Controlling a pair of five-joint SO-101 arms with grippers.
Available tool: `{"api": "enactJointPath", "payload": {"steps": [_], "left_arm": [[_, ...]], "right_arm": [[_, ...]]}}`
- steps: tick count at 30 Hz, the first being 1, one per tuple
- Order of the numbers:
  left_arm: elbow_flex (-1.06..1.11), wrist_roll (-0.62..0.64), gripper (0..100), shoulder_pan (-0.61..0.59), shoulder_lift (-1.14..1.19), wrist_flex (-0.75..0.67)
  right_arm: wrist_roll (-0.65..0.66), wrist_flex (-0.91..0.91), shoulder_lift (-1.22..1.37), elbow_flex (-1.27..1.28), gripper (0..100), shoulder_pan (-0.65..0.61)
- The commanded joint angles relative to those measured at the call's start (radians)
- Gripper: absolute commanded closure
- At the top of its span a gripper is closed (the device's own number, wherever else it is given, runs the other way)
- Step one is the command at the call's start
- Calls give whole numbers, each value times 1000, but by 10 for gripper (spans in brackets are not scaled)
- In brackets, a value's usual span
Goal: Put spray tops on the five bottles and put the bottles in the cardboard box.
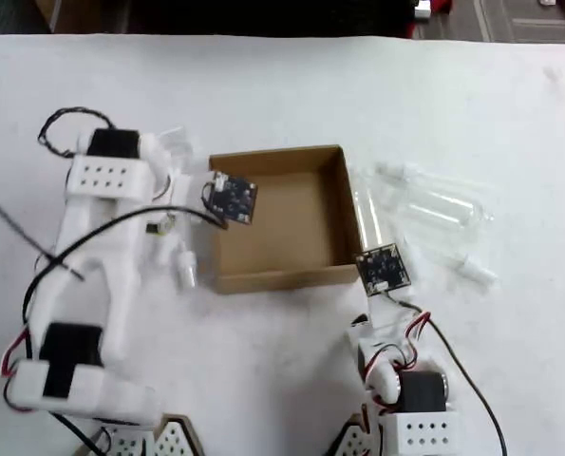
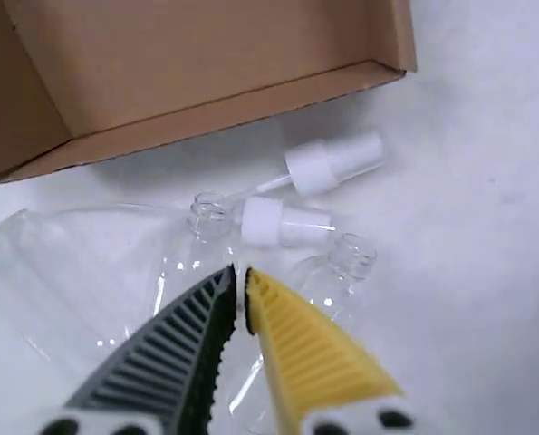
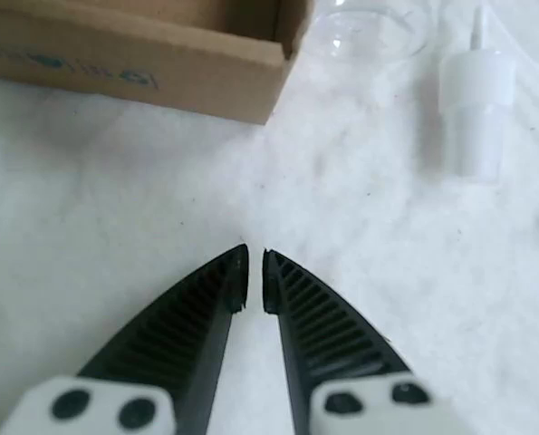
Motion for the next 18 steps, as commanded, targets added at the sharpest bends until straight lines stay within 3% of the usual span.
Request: {"api": "enactJointPath", "payload": {"steps": [1, 5, 18], "left_arm": [[-120, -17, 929, -10, 120, -15], [-224, -11, 788, -22, 252, -9], [-466, -68, 811, -45, 472, 11]], "right_arm": [[5, 7, -2, 9, 982, 2], [5, 7, -2, 9, 982, 2], [5, 7, -2, 9, 982, 2]]}}
